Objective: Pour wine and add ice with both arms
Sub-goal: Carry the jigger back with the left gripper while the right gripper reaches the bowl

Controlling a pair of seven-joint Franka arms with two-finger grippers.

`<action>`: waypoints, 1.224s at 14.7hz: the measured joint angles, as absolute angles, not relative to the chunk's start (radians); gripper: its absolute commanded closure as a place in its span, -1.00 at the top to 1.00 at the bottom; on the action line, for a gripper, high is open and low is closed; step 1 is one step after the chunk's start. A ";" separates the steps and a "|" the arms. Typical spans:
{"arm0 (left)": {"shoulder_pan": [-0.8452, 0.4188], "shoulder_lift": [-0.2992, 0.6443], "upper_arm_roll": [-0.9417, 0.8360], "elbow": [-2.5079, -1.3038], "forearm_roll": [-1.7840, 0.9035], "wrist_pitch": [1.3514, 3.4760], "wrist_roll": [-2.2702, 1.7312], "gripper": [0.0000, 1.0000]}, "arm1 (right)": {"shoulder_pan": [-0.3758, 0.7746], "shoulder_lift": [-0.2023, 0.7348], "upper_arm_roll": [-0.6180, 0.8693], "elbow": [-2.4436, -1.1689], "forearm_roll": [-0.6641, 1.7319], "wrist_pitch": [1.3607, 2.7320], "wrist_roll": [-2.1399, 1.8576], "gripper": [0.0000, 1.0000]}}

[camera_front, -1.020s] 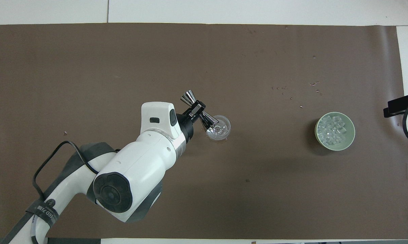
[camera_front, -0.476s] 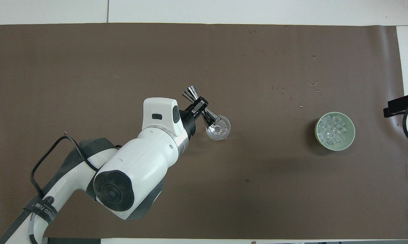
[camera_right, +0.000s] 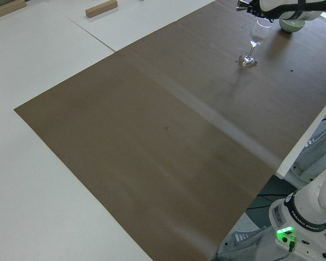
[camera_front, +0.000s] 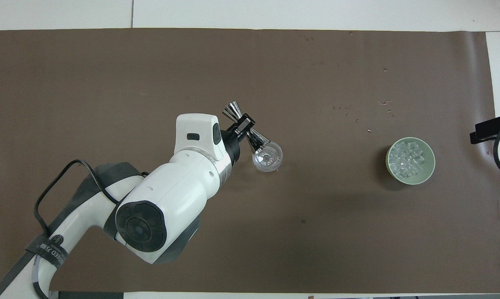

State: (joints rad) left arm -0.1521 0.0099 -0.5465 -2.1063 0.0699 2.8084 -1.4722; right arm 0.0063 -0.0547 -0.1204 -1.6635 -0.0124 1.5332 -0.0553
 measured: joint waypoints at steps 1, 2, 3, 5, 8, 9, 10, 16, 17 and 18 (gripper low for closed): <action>-0.143 0.015 -0.546 -2.105 0.071 2.808 -1.530 -1.00 | 0.006 -0.055 -0.120 -1.664 -0.012 1.533 -0.055 1.00; -0.135 0.020 -0.546 -2.104 0.073 2.808 -1.587 -1.00 | 0.006 -0.055 -0.120 -1.664 -0.012 1.533 -0.055 1.00; -0.126 0.024 -0.545 -2.102 0.074 2.808 -1.635 -1.00 | 0.006 -0.055 -0.120 -1.664 -0.012 1.533 -0.055 1.00; -0.105 0.025 -0.545 -2.100 0.074 2.786 -1.709 -1.00 | 0.006 -0.055 -0.120 -1.664 -0.012 1.533 -0.055 1.00; -0.060 0.025 -0.544 -2.095 0.020 2.724 -1.754 -1.00 | 0.006 -0.055 -0.120 -1.664 -0.012 1.533 -0.055 1.00; -0.039 0.024 -0.543 -2.094 -0.035 2.712 -1.754 -1.00 | 0.006 -0.055 -0.120 -1.664 -0.012 1.533 -0.055 1.00; -0.016 0.023 -0.542 -2.091 -0.082 2.696 -1.754 -1.00 | 0.006 -0.055 -0.120 -1.664 -0.012 1.533 -0.055 1.00; 0.132 0.010 -0.536 -2.084 -0.373 2.626 -1.751 -1.00 | 0.006 -0.055 -0.122 -1.664 -0.012 1.533 -0.055 1.00; 0.158 0.010 -0.536 -2.084 -0.419 2.619 -1.752 -1.00 | 0.007 -0.055 -0.121 -1.664 -0.012 1.533 -0.055 1.00; 0.188 0.009 -0.535 -2.084 -0.464 2.611 -1.751 -1.00 | 0.006 -0.055 -0.121 -1.664 -0.012 1.533 -0.055 1.00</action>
